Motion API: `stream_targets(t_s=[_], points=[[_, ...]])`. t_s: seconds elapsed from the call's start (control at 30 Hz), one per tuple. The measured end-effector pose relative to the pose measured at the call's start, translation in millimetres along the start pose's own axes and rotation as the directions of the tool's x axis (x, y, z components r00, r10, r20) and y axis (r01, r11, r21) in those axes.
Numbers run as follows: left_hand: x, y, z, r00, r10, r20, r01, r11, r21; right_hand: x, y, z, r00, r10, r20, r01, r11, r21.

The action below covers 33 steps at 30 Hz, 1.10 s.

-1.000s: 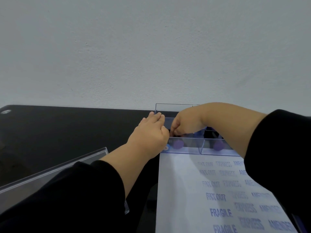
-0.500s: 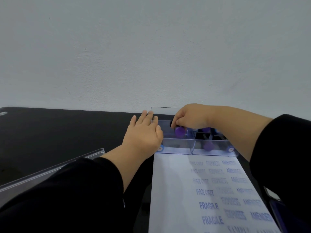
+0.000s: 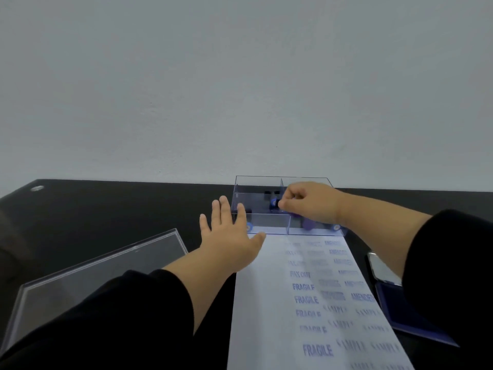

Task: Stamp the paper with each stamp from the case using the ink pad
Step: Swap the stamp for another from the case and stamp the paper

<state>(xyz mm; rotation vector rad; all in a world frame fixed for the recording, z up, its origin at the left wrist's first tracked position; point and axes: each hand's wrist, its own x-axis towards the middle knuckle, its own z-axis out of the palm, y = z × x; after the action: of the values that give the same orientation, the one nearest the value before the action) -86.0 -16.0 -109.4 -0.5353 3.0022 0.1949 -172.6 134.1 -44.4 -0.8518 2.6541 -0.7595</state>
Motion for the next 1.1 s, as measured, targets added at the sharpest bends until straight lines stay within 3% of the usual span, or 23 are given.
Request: stream_targets(t_s=[0.27,0.47,0.8,0.97,1.1], points=[[-57.1,7.5,17.2,0.974,0.072,0.215,-0.094,0.991,0.098,-66.0,9.5,-8.2,0.998,0.038,0.047,-0.030,0.986,-0.167],[-88.4,9.6,26.4,0.945,0.092,0.314,-0.133,0.985,0.113,-107.5,25.1,-20.6,0.990,0.094,-0.104,-0.114,0.973,-0.203],[-124.0,14.3,45.1,0.954,0.147,0.261,-0.155,0.988,0.007,-152.6,47.0,-10.9,0.947,0.241,-0.211,-0.268,0.958,-0.105],[-133.4,12.5,58.2,0.975,0.150,0.167,-0.141,0.988,-0.061,-167.7,54.5,-8.0,0.896,0.271,-0.352,-0.290,0.957,0.000],[-139.2,11.1,66.7,0.989,0.140,0.054,-0.136,0.988,-0.080,-176.8,60.3,-6.0,0.872,0.300,-0.386,-0.296,0.953,0.072]])
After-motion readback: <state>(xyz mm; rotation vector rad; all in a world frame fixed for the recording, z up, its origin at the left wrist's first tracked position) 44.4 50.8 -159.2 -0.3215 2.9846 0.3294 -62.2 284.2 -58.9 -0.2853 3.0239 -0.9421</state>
